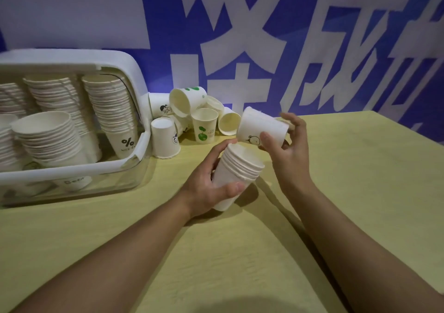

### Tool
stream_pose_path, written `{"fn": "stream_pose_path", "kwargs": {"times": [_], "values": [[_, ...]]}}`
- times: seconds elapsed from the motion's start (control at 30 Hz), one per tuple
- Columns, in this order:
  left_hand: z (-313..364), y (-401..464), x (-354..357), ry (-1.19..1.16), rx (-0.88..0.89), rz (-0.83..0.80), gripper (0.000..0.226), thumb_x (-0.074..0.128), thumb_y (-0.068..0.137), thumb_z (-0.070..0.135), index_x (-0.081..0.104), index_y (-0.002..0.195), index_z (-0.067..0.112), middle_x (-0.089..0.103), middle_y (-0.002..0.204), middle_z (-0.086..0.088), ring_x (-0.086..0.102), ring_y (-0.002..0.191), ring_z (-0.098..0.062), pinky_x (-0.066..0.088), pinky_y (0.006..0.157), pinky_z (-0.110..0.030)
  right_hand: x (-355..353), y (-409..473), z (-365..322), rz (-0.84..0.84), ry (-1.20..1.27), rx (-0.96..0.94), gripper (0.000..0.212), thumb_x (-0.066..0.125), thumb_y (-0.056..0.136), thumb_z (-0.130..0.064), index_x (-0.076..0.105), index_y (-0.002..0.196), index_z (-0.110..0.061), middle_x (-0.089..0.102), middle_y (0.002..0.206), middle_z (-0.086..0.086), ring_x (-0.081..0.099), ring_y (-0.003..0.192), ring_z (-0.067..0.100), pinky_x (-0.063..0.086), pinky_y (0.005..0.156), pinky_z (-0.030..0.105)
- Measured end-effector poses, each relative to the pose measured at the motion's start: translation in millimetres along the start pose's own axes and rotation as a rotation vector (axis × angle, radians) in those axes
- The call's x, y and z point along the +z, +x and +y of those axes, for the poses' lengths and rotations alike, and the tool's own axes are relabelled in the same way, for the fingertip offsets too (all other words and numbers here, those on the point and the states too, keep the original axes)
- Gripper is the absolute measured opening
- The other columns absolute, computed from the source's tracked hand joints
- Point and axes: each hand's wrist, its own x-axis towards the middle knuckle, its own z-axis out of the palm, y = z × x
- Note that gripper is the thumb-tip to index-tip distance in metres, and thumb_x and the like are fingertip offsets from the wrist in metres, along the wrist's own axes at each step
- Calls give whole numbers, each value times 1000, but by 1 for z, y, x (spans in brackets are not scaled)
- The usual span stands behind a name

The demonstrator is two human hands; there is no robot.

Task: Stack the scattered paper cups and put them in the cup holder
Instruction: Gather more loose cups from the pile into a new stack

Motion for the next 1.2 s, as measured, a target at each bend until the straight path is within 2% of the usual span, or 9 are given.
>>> {"fn": "stream_pose_path", "kwargs": {"times": [0.23, 0.3, 0.4, 0.5, 0.7, 0.87, 0.97, 1.1, 1.2], "values": [[-2, -1, 1, 46, 0, -43, 92, 76, 68, 53, 29, 146, 61, 54, 137, 23, 57, 123, -7, 54, 99, -37, 4, -1, -10, 27, 209, 179, 3, 62, 96, -22, 59, 95, -22, 60, 100, -3, 60, 93, 20, 56, 73, 35], [-2, -1, 1, 55, 8, -51, 93, 76, 68, 54, 28, 147, 61, 53, 136, 26, 56, 124, -6, 53, 101, -37, 1, 2, -14, 16, 249, 212, 13, 64, 96, -20, 58, 106, -26, 60, 105, 0, 62, 98, 23, 58, 74, 36], [-1, 0, 2, 73, 7, -44, 98, 76, 67, 58, 23, 150, 58, 51, 140, 22, 55, 125, -7, 53, 101, -42, 0, 2, -18, -38, 205, 197, 50, 73, 86, -31, 50, 129, -44, 56, 122, 5, 63, 108, 24, 61, 80, 38], [0, 0, 3, 91, -5, -28, 103, 75, 67, 61, 15, 150, 62, 51, 137, 27, 57, 119, 0, 54, 98, -38, 1, -3, -20, -109, 127, 112, 69, 75, 81, -35, 41, 139, -54, 52, 125, -3, 63, 107, 13, 61, 84, 36], [-5, 2, 5, 77, 34, 77, 101, 73, 71, 60, 15, 153, 55, 51, 141, 23, 57, 122, -3, 53, 100, -40, 4, -11, -18, -207, -12, 23, 58, 75, 86, -32, 50, 130, -60, 58, 116, -17, 63, 108, 9, 58, 87, 31], [-6, 3, 2, 8, 48, 263, 96, 70, 73, 60, 14, 151, 59, 46, 138, 36, 57, 117, 5, 52, 88, -20, 9, -16, -9, -280, -55, 1, 37, 66, 94, -16, 66, 128, -31, 61, 124, 3, 61, 105, 8, 53, 82, 19], [-5, 4, 1, -12, 71, 353, 92, 70, 75, 54, 13, 146, 64, 41, 134, 49, 51, 124, 10, 50, 93, -17, 11, -17, -3, -332, -116, 27, 31, 62, 97, -22, 68, 127, -29, 63, 124, -1, 60, 111, 12, 56, 87, 28], [-9, 5, 2, 16, 87, 408, 90, 69, 74, 59, 18, 148, 59, 48, 141, 28, 58, 120, -1, 55, 98, -39, 21, -10, 4, -276, -160, 42, 39, 58, 95, -29, 61, 132, -38, 61, 126, -7, 60, 108, 11, 56, 91, 33], [-11, 9, -3, -77, 91, 522, 86, 71, 72, 56, 26, 145, 56, 52, 145, 8, 63, 118, -13, 56, 97, -45, 37, 25, 20, -223, -371, 36, 43, 65, 94, -23, 57, 134, -36, 55, 130, -8, 56, 108, 5, 53, 97, 35]]}}
